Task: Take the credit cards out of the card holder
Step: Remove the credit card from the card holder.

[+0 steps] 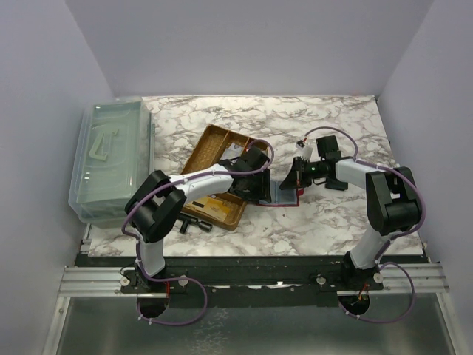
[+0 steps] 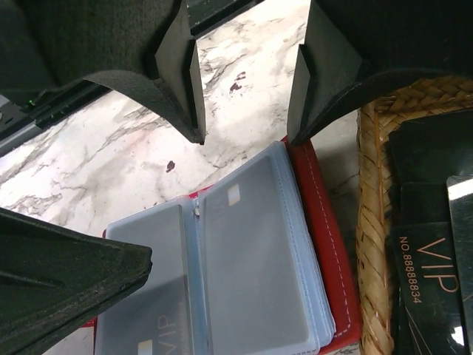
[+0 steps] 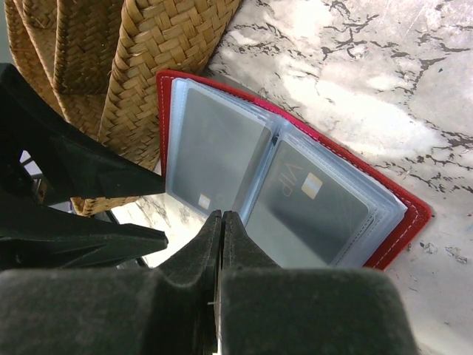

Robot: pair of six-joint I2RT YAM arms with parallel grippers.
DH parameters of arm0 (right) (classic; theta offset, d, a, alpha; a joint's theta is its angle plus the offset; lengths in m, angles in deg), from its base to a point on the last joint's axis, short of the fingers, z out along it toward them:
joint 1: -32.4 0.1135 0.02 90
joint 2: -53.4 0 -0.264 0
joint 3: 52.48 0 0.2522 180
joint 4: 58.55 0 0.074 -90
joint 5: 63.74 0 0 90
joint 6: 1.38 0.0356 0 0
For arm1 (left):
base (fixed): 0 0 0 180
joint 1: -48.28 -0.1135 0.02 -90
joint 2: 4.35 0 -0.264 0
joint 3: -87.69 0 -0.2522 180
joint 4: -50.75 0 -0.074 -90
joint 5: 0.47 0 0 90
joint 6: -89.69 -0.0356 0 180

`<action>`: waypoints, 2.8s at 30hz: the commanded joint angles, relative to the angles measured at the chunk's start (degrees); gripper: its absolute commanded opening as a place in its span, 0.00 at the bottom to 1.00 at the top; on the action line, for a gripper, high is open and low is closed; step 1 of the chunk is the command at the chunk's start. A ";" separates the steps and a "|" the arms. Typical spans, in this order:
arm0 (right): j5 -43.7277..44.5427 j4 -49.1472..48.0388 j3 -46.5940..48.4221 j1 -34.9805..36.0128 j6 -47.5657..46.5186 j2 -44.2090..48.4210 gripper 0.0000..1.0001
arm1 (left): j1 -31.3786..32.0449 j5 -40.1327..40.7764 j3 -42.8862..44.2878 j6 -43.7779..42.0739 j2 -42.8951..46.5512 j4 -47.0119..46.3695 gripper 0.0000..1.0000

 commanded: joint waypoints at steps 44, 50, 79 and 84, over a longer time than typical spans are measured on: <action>-5.28 -4.90 -3.08 0.57 7.13 0.42 0.45 | 0.93 -4.73 3.36 -1.29 -1.32 -9.42 0.51; -6.25 -5.41 -3.15 0.53 8.22 0.62 0.49 | 0.85 -6.54 2.63 -0.56 -1.18 -12.25 0.51; -0.99 -3.32 -2.82 0.46 6.04 1.89 0.46 | 0.61 -12.54 3.36 0.58 -3.94 -16.72 0.52; 1.52 -2.28 -2.58 0.48 5.06 2.71 0.41 | 0.44 -13.29 3.83 0.50 -4.37 -16.89 0.52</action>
